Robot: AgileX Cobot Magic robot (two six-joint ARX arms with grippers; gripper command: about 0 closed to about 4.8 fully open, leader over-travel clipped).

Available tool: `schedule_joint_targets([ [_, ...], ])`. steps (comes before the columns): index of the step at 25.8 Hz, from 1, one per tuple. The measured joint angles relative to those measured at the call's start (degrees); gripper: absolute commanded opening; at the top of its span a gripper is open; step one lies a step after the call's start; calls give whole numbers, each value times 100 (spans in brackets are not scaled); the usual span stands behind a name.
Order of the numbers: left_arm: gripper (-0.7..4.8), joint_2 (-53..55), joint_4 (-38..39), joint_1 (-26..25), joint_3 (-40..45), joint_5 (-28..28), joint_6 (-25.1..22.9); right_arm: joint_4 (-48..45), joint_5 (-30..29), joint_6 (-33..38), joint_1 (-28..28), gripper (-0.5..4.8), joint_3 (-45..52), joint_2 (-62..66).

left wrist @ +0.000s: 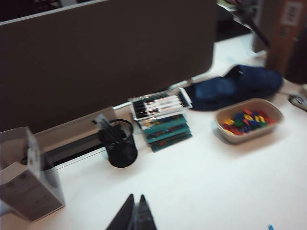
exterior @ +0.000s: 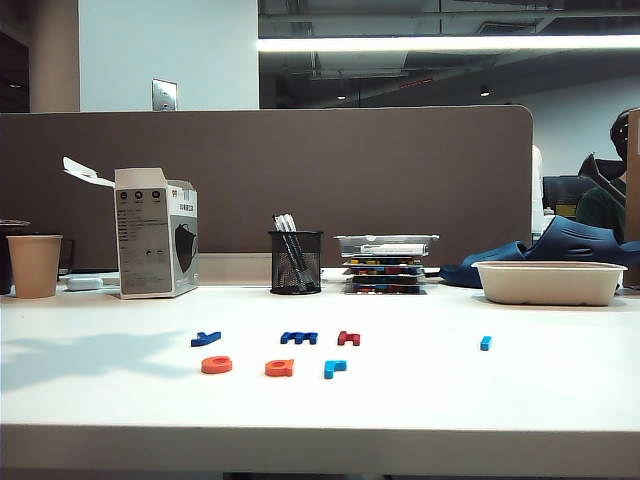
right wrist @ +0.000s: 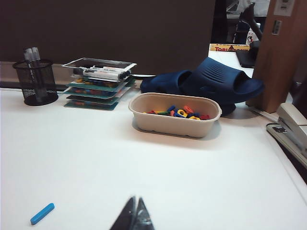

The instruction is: Select the appropriate letters from the row of letter magnets placed on the table to arrange into the word "car".

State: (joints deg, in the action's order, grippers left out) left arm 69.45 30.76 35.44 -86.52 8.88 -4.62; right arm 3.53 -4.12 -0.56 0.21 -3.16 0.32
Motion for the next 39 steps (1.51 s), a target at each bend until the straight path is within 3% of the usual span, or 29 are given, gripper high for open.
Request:
schedule_joint_targets([
  [11,-5,-101,-208,-1679,2,-494,96,22,0,0,2,-6,0,0],
  [21,-5,-839,-413,-2739,190,-730,11,26,0,0,2,-6,0,0],
  [39,-5,-4760,-400,-2754,3488,-734,-203,35,-55,7,4,-6,0,0],
])
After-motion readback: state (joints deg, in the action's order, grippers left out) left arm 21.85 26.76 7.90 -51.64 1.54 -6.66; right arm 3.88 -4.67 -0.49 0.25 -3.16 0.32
